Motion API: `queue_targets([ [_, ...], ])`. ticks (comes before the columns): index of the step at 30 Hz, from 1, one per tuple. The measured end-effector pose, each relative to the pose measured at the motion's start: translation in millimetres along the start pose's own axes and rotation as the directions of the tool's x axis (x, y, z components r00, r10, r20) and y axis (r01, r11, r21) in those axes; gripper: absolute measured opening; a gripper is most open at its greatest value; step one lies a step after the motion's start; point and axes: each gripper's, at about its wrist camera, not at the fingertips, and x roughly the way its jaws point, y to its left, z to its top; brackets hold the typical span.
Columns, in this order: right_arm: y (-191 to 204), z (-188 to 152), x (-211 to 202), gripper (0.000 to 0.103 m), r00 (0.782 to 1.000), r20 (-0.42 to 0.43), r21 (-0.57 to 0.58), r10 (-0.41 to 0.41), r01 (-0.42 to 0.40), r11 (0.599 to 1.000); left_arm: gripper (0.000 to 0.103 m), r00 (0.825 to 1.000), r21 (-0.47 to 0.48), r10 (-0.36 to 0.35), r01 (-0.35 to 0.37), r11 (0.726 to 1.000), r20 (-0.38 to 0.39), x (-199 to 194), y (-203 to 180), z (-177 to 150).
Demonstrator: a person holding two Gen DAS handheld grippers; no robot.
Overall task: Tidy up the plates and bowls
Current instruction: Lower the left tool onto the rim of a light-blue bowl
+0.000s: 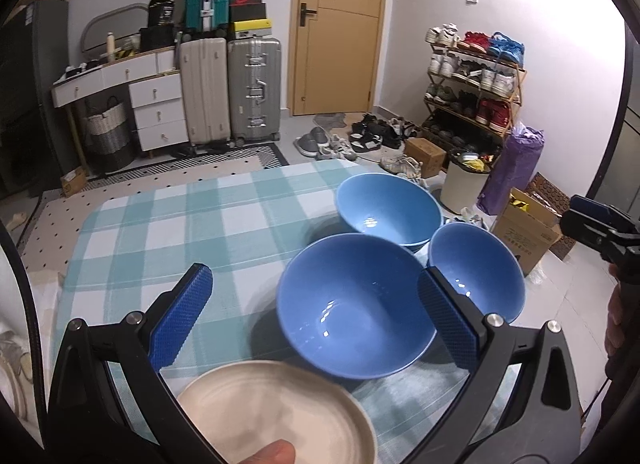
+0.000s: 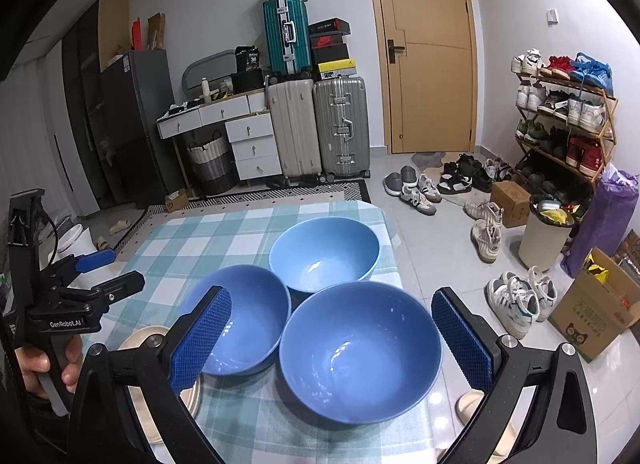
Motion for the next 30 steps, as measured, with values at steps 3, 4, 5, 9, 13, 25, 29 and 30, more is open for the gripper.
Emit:
queue_targets([
  [3, -4.0, 4.3, 9.3, 0.102, 1.000, -0.011, 0.005, -0.002, 0.002, 1.000, 0.103, 1.000, 0.009, -0.011, 0.011, 1.000, -0.011, 9.7, -6.3, 7.4],
  [4, -5.6, 5.4, 12.9, 0.102, 1.000, -0.015, 0.006, -0.001, 0.001, 1.000, 0.103, 1.000, 0.009, -0.018, 0.018, 1.000, -0.014, 14.4, -8.3, 10.8],
  [5, -7.2, 7.0, 17.0, 0.102, 1.000, -0.020, 0.006, -0.001, 0.001, 1.000, 0.103, 1.000, 0.007, -0.022, 0.023, 1.000, -0.019, 17.9, -9.1, 13.0],
  [9, -11.4, 12.6, 33.3, 0.102, 0.999, -0.040, 0.002, 0.001, -0.001, 1.000, 0.102, 0.998, -0.008, -0.049, 0.049, 0.999, -0.045, 39.4, -8.9, 22.7],
  [13, -16.4, 19.0, 48.9, 0.102, 0.999, -0.053, 0.001, 0.005, -0.005, 1.000, 0.102, 0.997, -0.010, -0.042, 0.042, 0.999, -0.064, 61.7, -7.4, 30.2],
  [25, -31.5, 35.2, 94.3, 0.102, 0.995, -0.102, 0.016, 0.023, -0.022, 1.000, 0.102, 0.993, -0.040, -0.039, 0.035, 0.999, -0.115, 123.7, 6.9, 54.3],
  [29, -35.9, 39.2, 113.0, 0.102, 0.991, -0.128, 0.024, 0.027, -0.024, 0.999, 0.103, 0.990, -0.035, -0.037, 0.033, 0.999, -0.138, 147.7, 5.0, 58.4],
  [30, -36.9, 39.8, 118.0, 0.102, 0.990, -0.137, 0.028, 0.027, -0.023, 0.999, 0.102, 0.989, -0.033, -0.034, 0.030, 0.999, -0.145, 154.1, 3.9, 59.1],
])
